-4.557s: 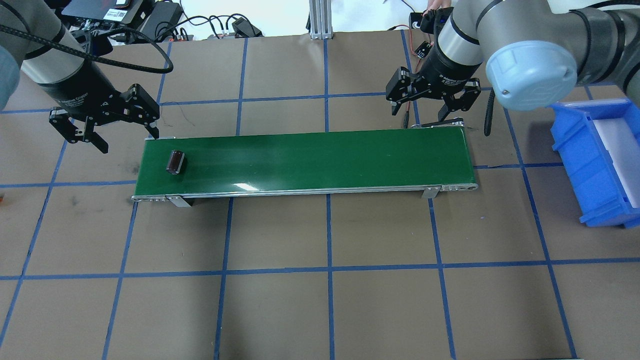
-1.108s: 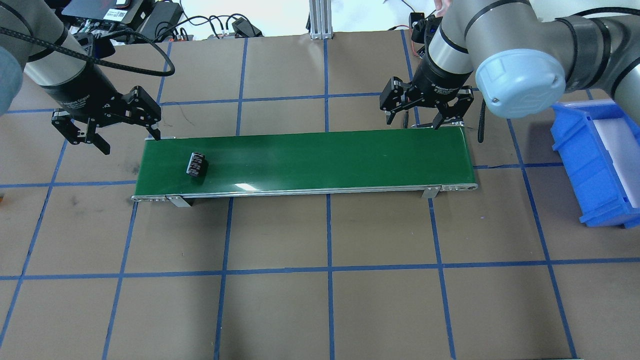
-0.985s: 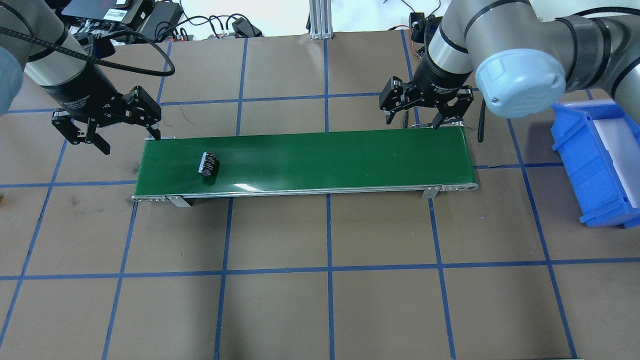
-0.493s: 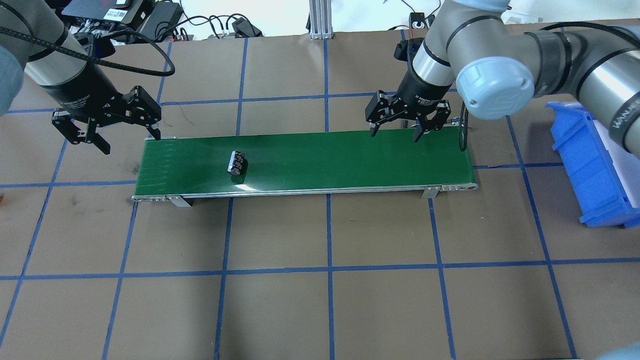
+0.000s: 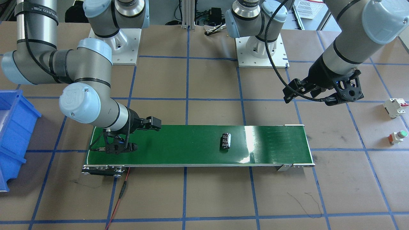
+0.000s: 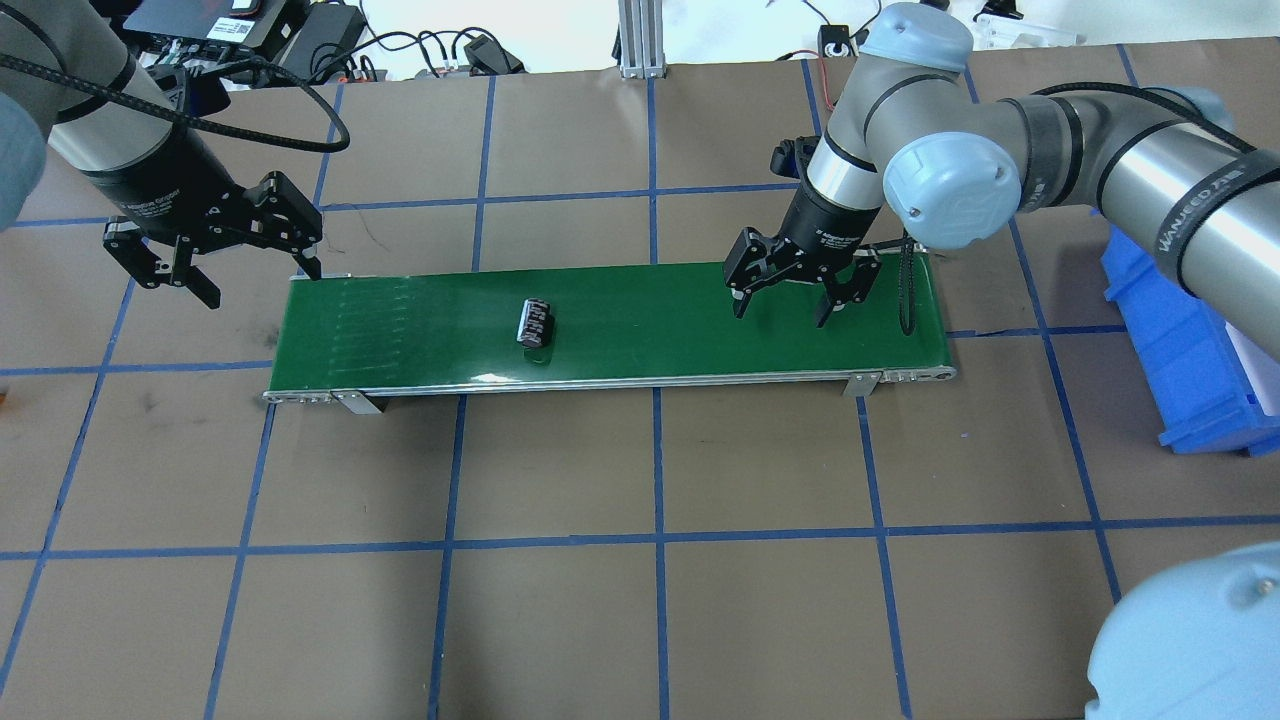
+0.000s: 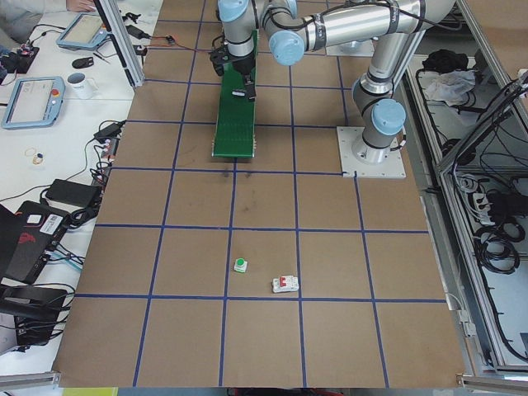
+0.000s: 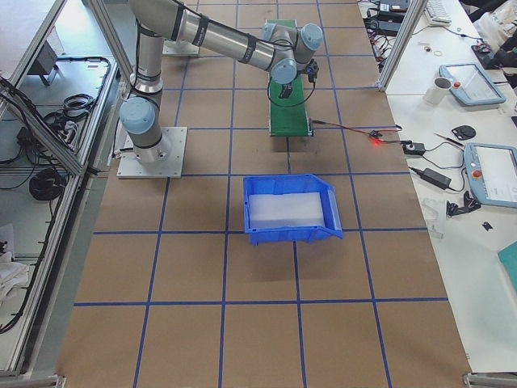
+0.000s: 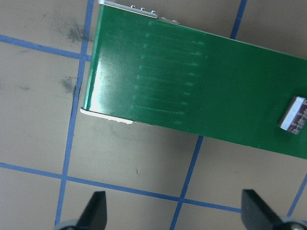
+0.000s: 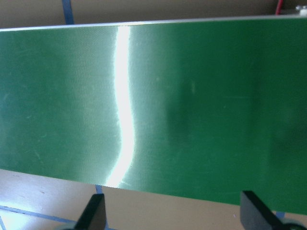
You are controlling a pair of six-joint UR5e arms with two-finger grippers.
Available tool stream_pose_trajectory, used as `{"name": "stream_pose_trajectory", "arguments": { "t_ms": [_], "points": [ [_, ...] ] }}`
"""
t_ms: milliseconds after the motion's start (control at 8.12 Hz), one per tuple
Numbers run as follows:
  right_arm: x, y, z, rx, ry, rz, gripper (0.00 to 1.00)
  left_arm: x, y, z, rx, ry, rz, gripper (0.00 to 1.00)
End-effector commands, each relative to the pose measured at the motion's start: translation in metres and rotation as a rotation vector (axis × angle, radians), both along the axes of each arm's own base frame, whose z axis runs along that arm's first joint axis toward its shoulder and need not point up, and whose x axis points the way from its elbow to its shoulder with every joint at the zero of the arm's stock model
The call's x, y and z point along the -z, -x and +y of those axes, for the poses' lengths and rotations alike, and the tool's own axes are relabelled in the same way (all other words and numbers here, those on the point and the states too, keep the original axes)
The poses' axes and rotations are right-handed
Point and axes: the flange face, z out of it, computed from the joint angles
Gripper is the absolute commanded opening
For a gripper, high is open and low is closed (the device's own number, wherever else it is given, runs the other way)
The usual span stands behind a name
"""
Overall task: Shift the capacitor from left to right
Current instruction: 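Hold the right gripper above the belt while the capacitor rides toward it, then lower the right gripper and grasp the capacitor on the belt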
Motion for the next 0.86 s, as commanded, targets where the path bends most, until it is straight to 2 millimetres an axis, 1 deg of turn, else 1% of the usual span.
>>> {"name": "stream_pose_trajectory", "arguments": {
  "t_ms": [0,123,246,369,616,739],
  "points": [
    [-0.023,0.01,0.015,-0.017,-0.04,0.057,1.0,0.0,0.0,0.0,0.0,0.0,0.0,1.0],
    [-0.013,0.008,0.017,-0.005,-0.065,0.05,1.0,0.0,0.0,0.0,0.0,0.0,0.0,1.0],
    [-0.007,0.009,0.012,0.0,-0.052,0.045,1.0,0.0,0.0,0.0,0.0,0.0,0.0,1.0],
    [-0.014,0.008,-0.002,0.003,0.06,0.042,1.0,0.0,0.0,0.0,0.0,0.0,0.0,1.0],
    [-0.011,0.007,-0.012,0.038,0.113,0.044,1.0,0.0,0.0,0.0,0.0,0.0,0.0,1.0],
    [0.009,0.007,-0.016,0.057,0.075,0.05,1.0,-0.002,0.0,-0.001,0.0,0.004,-0.002,1.0]
  ]
}}
